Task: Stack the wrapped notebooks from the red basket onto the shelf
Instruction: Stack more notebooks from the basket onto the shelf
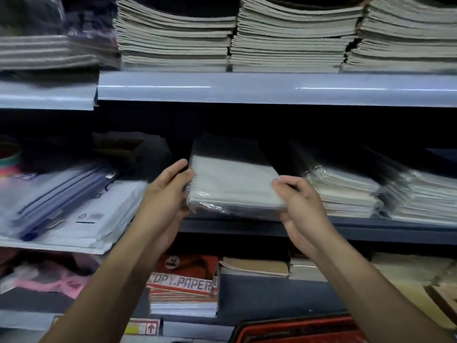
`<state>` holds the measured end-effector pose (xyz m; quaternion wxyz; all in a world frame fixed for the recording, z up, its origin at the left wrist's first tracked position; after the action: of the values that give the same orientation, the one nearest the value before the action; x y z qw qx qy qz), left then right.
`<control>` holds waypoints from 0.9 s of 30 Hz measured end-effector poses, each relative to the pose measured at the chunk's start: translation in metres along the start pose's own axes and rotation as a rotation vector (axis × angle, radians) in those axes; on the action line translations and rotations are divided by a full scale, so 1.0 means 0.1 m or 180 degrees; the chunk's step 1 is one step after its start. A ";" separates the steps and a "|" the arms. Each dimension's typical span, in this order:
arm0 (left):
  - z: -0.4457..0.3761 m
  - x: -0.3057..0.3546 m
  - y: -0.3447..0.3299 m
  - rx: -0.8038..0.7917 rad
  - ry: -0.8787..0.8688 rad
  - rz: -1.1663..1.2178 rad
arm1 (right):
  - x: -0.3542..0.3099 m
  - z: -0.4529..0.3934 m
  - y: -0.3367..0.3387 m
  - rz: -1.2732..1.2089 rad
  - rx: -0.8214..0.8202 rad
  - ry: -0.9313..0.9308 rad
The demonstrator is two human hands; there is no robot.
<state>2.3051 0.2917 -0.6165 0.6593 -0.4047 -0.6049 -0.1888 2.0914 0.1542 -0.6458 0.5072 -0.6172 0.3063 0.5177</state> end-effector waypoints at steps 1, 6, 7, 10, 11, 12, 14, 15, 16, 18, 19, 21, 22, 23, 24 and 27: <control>-0.05 0.01 0.02 0.0102 -0.0062 -0.0096 | 0.04 -0.08 0.00 0.0187 0.0062 0.0005; 0.10 0.06 0.18 0.0587 -0.0407 -0.0312 | -0.01 -0.01 0.05 0.0997 0.0071 0.0266; 0.23 0.12 0.19 0.0588 -0.0602 -0.0561 | -0.02 0.07 0.10 0.1036 0.0016 0.0323; 0.57 0.27 0.11 0.0504 -0.1346 -0.1551 | -0.02 0.31 0.22 0.1209 -0.0242 0.0498; 0.63 0.29 0.05 0.0445 -0.1597 -0.1780 | -0.01 0.34 0.24 0.1231 -0.0284 0.0583; 0.65 0.29 0.01 0.0424 -0.1813 -0.1972 | 0.00 0.37 0.25 0.1173 -0.0291 0.0669; 0.62 0.28 0.00 0.0566 -0.2084 -0.2186 | 0.01 0.34 0.25 0.1079 -0.0215 0.0848; 0.59 0.28 0.02 0.0673 -0.2155 -0.2195 | 0.01 0.31 0.26 0.1091 -0.0141 0.0964; 0.55 0.28 0.03 0.0761 -0.2205 -0.2178 | -0.01 0.28 0.26 0.1136 -0.0082 0.1067; 0.44 0.26 0.01 0.0809 -0.2191 -0.2148 | -0.05 0.19 0.26 0.1308 0.0031 0.1232; 0.37 0.24 -0.01 0.0788 -0.2129 -0.2139 | -0.07 0.14 0.26 0.1394 0.0114 0.1296; 0.22 0.22 -0.07 0.0767 -0.2027 -0.2130 | -0.13 0.03 0.26 0.1508 0.0283 0.1417; 0.15 0.22 -0.09 0.0801 -0.2002 -0.2145 | -0.15 -0.04 0.25 0.1556 0.0341 0.1455; 0.09 0.22 -0.10 0.0852 -0.1998 -0.2186 | -0.16 -0.11 0.23 0.1604 0.0375 0.1470; 0.04 0.23 -0.12 0.0899 -0.1995 -0.2230 | -0.17 -0.19 0.21 0.1647 0.0386 0.1468; -0.10 0.22 -0.15 0.0923 -0.1937 -0.2235 | -0.15 -0.39 0.17 0.1704 0.0425 0.1420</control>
<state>2.3046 0.2801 -0.5906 0.3986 -0.1169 -0.8903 -0.1868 2.0844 0.1099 -0.6386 0.3134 -0.5784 0.5936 0.4636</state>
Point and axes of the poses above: each hand's wrist, its own z-axis away from the middle knuckle, its own y-axis out of the back of the hand, x = y × z, the point moved 10 cm from there along -z, towards the middle knuckle, and after that the axes turned 1 degree about -z, right-handed, at the moved point
